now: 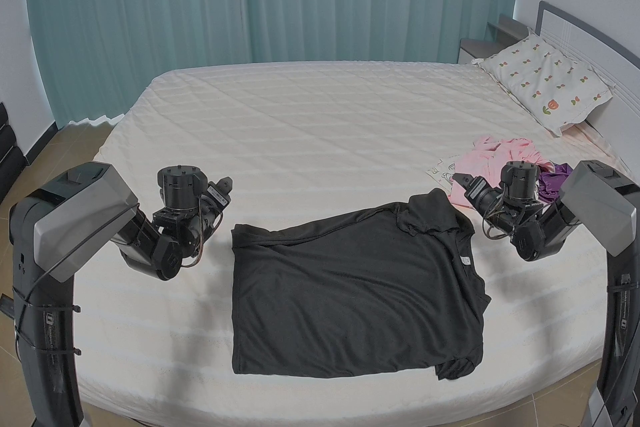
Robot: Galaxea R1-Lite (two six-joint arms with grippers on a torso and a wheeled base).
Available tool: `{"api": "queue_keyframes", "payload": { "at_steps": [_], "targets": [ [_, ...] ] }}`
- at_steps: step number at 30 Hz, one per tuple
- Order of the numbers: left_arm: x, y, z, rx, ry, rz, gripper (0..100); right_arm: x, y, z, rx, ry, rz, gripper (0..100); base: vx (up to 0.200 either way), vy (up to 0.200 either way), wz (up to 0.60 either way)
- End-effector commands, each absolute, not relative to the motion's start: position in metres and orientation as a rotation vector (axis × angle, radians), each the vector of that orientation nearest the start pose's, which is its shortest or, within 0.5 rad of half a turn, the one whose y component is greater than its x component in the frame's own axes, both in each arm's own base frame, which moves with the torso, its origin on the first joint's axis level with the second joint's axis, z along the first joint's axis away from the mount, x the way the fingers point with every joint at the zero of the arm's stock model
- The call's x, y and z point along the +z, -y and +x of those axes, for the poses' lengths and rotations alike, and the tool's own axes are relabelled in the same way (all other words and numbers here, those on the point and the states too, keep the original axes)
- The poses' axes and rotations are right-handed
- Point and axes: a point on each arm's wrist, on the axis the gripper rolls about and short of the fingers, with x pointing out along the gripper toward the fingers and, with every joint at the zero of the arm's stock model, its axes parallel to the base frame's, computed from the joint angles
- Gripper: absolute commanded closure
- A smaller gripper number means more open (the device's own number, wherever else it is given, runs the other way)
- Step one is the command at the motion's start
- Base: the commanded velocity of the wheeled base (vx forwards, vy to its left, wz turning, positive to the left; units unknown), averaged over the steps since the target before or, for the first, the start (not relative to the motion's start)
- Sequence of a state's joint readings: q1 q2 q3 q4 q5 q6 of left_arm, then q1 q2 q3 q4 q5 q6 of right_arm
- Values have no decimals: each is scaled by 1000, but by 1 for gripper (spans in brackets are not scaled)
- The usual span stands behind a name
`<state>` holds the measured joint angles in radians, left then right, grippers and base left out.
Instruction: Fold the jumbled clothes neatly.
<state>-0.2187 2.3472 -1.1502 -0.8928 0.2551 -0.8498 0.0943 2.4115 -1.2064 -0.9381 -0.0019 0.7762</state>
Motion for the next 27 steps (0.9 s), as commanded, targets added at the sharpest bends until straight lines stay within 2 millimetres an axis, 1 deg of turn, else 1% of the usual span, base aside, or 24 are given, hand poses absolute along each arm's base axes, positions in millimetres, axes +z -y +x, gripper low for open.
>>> {"api": "queue_keyframes", "payload": {
  "at_steps": [1, 2, 3, 4, 6, 7, 8, 10, 12, 13, 14, 15, 17, 19, 22, 24, 27],
  "targets": [
    [62, 80, 378, 120, -372, -770, 0, 39, -27, 398, -20, -428, 762, 0, 0, 0, 0],
    [65, 81, 360, 103, -408, -768, 0, 38, -26, 382, -33, -466, 763, 0, 0, 0, 0],
    [66, 81, 357, 101, -412, -768, 0, 38, -26, 379, -34, -472, 763, 0, 0, 0, 0],
    [69, 83, 336, 94, -443, -779, 0, 36, -26, 359, -50, -518, 760, 0, 0, 0, 0],
    [71, 86, 318, 84, -469, -797, 0, 32, -26, 340, -47, -572, 761, 0, 0, 0, 0],
    [71, 86, 317, 84, -471, -799, 0, 31, -26, 339, -47, -577, 760, 0, 0, 0, 0],
    [73, 88, 296, 56, -502, -824, 0, 26, -26, 319, -40, -634, 752, 0, 0, 0, 0],
    [69, 92, 271, 16, -559, -833, 0, 24, -26, 300, -23, -666, 728, 0, 0, 0, 0],
    [64, 95, 256, -6, -603, -819, 0, 21, -26, 288, -13, -691, 703, 0, 0, 0, 0],
    [57, 98, 245, -17, -643, -803, 0, 18, -27, 278, 4, -705, 671, 0, 0, 0, 0],
    [55, 99, 242, -17, -656, -801, 0, 17, -28, 275, 9, -710, 664, 0, 0, 0, 0],
    [50, 103, 234, -25, -690, -786, 0, 12, -30, 266, 17, -730, 646, 0, 0, 0, 0],
    [41, 107, 229, -26, -735, -761, 0, 6, -35, 257, 27, -764, 629, 0, 0, 0, 0],
    [31, 111, 227, -22, -776, -742, 0, 2, -37, 256, 31, -779, 625, 0, 0, 0, 0],
    [7, 120, 225, -6, -866, -691, 0, 0, -39, 252, 39, -787, 624, 0, 0, 0, 0],
    [0, 123, 223, 3, -888, -672, 0, -1, -38, 250, 33, -793, 624, 0, 0, 0, 0],
    [-4, 124, 220, 5, -910, -682, 0, -3, -38, 250, 31, -800, 623, 0, 0, 0, 0]
  ]
}}
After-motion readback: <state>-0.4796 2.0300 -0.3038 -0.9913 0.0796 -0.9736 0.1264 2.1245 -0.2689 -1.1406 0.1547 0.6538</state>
